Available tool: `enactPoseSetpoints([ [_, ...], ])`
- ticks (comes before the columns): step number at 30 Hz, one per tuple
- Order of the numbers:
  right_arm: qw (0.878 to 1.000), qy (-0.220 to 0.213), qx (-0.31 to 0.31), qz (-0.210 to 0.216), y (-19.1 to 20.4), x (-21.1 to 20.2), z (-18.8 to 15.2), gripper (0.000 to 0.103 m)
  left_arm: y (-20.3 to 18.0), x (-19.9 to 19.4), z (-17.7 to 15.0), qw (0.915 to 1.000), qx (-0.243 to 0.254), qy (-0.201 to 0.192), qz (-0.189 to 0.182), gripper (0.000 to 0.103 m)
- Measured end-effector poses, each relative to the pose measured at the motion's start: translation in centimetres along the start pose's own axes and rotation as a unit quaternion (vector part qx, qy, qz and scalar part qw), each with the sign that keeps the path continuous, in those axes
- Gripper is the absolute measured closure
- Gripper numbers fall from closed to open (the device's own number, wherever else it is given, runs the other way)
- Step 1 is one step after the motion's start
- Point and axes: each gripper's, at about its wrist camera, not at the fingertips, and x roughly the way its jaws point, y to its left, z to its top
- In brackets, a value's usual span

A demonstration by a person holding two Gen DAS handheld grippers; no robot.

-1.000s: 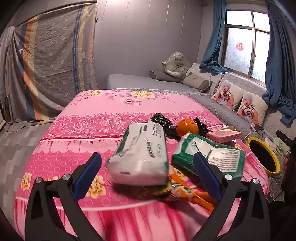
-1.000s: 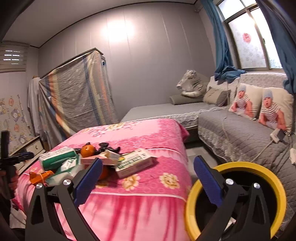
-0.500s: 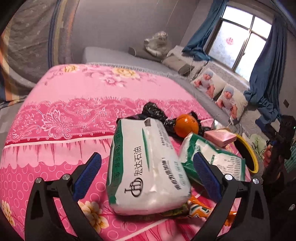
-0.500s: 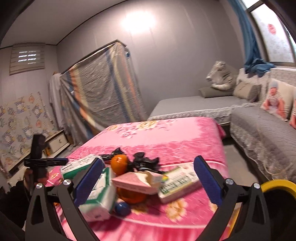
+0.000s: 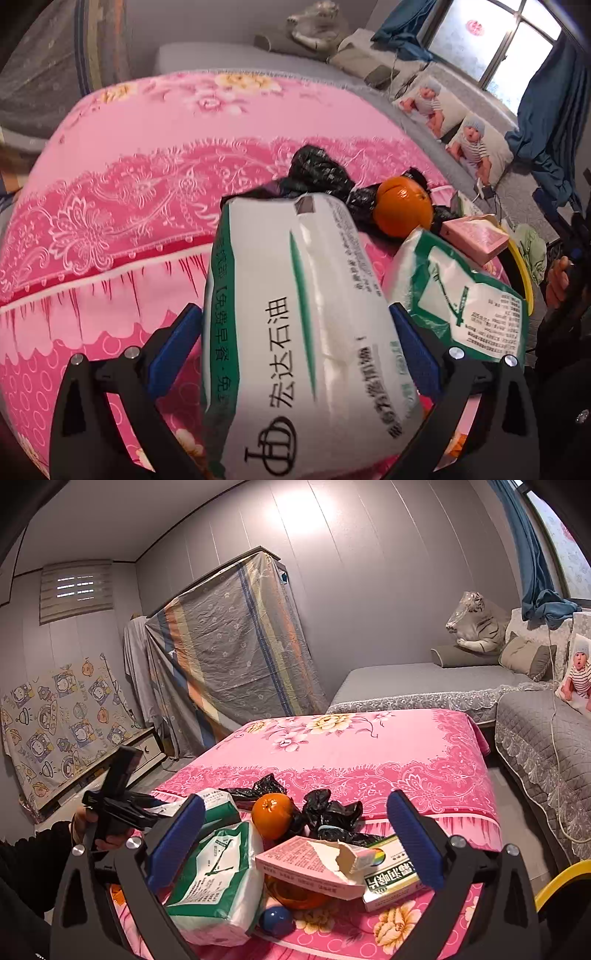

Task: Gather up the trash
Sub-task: 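Grasp the white oil-branded bag with the left gripper while the right grasps the green-white bag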

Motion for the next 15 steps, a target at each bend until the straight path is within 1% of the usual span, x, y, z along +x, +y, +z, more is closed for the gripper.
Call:
enactPoseSetpoints([
  [3,1.000,-0.002,-0.004,-0.005,-0.1,-0.4,-0.2,0.008,0.9,0.7,-0.1,0.9996,-0.025,0.010,-0.009,0.008],
  [5,1.000,0.000,-0.003,-0.001,-0.1,-0.6,-0.4,0.008,1.3,1.1,-0.3,0.9990,-0.040,0.015,-0.013,0.008],
  [7,1.000,0.006,-0.006,0.006,0.2,-0.7,-0.6,0.008,1.2,1.4,-0.5,0.9989,-0.043,0.016,-0.013,0.009],
  [8,1.000,0.009,-0.010,0.008,0.5,-0.7,-0.6,0.008,0.9,1.4,-0.6,0.9990,-0.041,0.016,-0.005,0.010],
  [10,1.000,0.015,-0.022,0.011,1.2,-0.8,-0.8,0.008,0.4,1.5,-0.9,0.9993,-0.035,0.012,-0.005,0.020],
  [13,0.999,0.024,-0.038,0.014,2.3,-0.8,-1.0,0.008,0.0,1.3,-1.1,0.9993,-0.035,0.009,0.002,0.029],
  [14,0.999,0.030,-0.043,0.014,2.7,-0.7,-1.2,0.008,0.0,1.2,-1.3,0.9992,-0.041,0.004,0.003,0.034],
  [15,0.998,0.036,-0.048,0.014,3.0,-0.6,-1.2,0.008,0.1,1.0,-1.4,0.9990,-0.044,-0.001,0.003,0.042],
])
